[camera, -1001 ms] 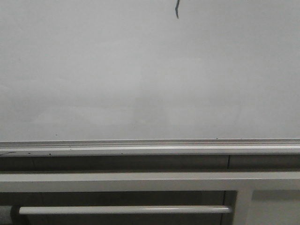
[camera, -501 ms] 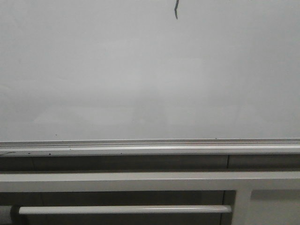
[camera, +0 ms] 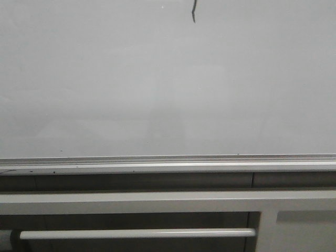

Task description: Write number 1 on whiteboard

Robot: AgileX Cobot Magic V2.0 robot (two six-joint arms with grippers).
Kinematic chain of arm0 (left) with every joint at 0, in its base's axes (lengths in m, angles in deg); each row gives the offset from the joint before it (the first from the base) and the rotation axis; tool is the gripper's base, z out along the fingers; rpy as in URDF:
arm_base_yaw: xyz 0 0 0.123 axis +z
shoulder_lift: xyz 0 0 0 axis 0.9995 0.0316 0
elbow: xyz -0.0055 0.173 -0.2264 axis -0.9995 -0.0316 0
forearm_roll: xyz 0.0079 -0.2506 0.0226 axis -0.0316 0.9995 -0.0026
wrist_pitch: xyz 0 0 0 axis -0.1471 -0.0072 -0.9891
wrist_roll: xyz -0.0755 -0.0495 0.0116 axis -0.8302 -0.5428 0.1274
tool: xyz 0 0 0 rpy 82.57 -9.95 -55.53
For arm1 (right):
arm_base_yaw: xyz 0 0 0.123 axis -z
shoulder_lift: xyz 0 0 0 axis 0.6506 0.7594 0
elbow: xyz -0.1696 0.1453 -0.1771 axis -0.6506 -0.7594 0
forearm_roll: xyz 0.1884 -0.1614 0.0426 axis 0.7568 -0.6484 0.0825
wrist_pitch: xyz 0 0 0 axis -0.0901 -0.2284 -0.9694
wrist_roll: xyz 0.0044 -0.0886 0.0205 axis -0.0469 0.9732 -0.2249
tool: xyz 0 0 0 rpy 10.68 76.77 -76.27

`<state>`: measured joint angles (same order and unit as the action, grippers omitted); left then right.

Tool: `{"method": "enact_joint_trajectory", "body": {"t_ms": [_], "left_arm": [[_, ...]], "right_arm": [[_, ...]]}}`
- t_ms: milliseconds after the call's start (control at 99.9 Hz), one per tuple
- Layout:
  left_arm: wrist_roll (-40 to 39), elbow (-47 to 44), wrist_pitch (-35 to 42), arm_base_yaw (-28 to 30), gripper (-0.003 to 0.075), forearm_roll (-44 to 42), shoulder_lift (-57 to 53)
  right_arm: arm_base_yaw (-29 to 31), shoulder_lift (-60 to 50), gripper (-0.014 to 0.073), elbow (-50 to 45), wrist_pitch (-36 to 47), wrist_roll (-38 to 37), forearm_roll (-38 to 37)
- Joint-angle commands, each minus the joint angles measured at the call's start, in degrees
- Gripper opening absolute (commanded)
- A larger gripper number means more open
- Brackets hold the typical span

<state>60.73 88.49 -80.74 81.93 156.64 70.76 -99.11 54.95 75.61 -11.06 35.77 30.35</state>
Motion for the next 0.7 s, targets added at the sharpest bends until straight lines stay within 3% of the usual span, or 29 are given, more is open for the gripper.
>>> {"method": "enact_joint_trajectory", "body": {"t_ms": [0, 250, 451, 691], "left_arm": [[-1.31, 0.17, 0.46, 0.05, -0.0020, 1.40, 0.58], [-1.43, -4.37, 0.46, 0.05, -0.0020, 1.40, -1.94], [-1.54, -8.08, 0.46, 0.05, -0.0020, 1.40, -2.82], [-1.54, -10.84, 0.33, 0.05, -0.0020, 1.51, -2.82]], "right_arm": [[0.11, -3.37, -0.0060, -2.59, -1.24, 0.56, -0.10], [0.11, -8.21, -0.0060, -11.13, 6.54, 0.34, -0.10], [0.11, -8.21, -0.0064, -16.83, 5.48, -0.56, -0.10], [0.11, -8.21, -0.0064, -16.85, 4.09, -0.56, -0.07]]}}
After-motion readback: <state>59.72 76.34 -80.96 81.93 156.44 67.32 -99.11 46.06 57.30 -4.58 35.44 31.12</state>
